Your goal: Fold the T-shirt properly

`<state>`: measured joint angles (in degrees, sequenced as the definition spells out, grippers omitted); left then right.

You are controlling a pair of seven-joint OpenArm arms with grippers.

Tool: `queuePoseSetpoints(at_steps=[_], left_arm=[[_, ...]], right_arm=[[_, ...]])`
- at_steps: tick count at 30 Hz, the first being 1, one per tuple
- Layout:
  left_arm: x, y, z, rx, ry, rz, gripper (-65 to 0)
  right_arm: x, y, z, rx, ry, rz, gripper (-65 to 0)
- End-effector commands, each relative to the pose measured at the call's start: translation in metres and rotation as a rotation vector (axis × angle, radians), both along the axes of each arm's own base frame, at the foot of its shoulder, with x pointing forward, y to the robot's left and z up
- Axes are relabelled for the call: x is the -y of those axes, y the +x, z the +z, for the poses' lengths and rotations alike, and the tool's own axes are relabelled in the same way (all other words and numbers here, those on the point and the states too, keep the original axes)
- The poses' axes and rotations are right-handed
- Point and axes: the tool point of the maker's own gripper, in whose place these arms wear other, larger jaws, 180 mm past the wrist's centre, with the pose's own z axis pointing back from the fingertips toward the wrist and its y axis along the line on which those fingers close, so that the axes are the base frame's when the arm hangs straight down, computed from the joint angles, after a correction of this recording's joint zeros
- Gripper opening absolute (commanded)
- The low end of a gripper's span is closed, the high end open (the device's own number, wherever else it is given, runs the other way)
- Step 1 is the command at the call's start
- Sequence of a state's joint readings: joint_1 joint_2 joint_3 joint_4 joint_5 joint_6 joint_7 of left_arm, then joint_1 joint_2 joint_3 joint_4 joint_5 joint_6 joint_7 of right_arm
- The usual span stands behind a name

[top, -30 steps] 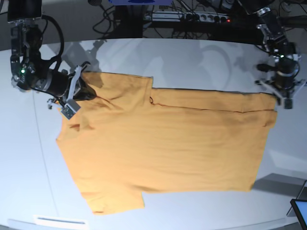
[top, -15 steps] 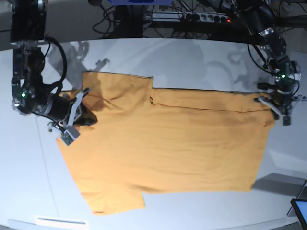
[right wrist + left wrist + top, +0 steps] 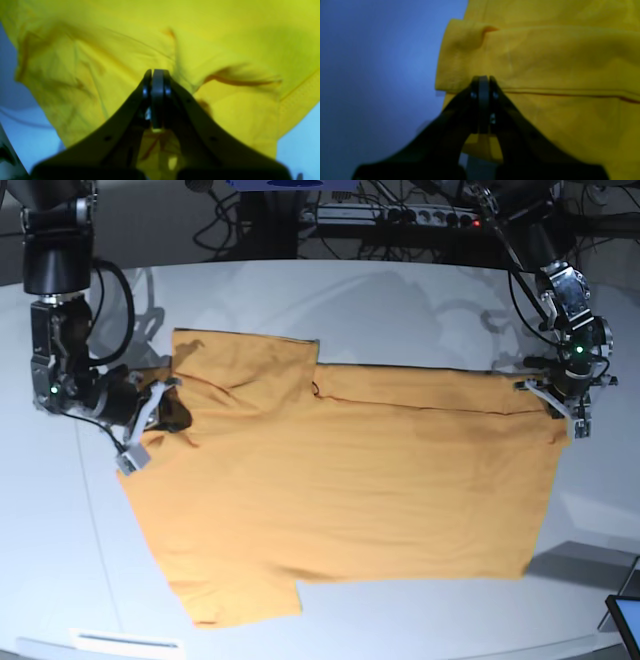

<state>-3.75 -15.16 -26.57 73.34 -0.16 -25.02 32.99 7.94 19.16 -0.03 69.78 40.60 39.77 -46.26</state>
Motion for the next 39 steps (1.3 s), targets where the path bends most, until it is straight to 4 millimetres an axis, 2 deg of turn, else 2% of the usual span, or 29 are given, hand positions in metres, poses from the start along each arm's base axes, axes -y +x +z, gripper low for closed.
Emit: queuePoseSetpoints(at_steps=[1,6,8,11,15,22,26,30,34,39], left_arm=[[-0.008,0.004,0.010,0.019,0.021,0.003,-65.0],[-0.007,-0.001,0.005,0.003,0.020,0.002,-65.0],[-0.008,-0.011,-0.002,-0.026,0.035,-0.004,-65.0],[0.006,-0.020,-0.014,-0.100,0.110,-0.089,-65.0],[0.020,-0.036,-0.026,-0.105,0.166,-0.182,-65.0],[0.020,-0.053,-0.037,-0.137,0.159,-0.186,-65.0],[0.019,-0.059,-0.038,-0.147,0.168,-0.191,-65.0],[0.004,-0.069,-0.035,-0.152,0.175,-0.149,-65.0],[0.000,-0.078,-0.036,-0.164,0.184,-0.141,-65.0],[0.004,-0.086,-0.016,-0.146,0.239,-0.180,-65.0]], right_arm=[[0.005,0.009,0.008,0.030,-0.008,0.006,-64.7],[0.004,-0.010,-0.010,-0.010,-0.006,0.013,-64.7],[0.006,-0.016,-0.014,-0.022,-0.009,0.012,-64.7],[0.016,-0.024,-0.019,-0.038,-0.027,0.007,-64.7],[0.022,-0.036,-0.027,-0.066,-0.038,0.005,-64.7],[0.031,-0.048,-0.033,-0.091,-0.059,0.003,-64.7],[0.030,-0.053,-0.034,-0.091,-0.062,0.012,-64.7],[0.035,-0.061,-0.031,-0.083,-0.084,0.029,-64.7],[0.034,-0.067,-0.032,-0.089,-0.087,0.035,-64.7],[0.044,-0.073,-0.034,-0.101,-0.110,0.035,-64.7]])
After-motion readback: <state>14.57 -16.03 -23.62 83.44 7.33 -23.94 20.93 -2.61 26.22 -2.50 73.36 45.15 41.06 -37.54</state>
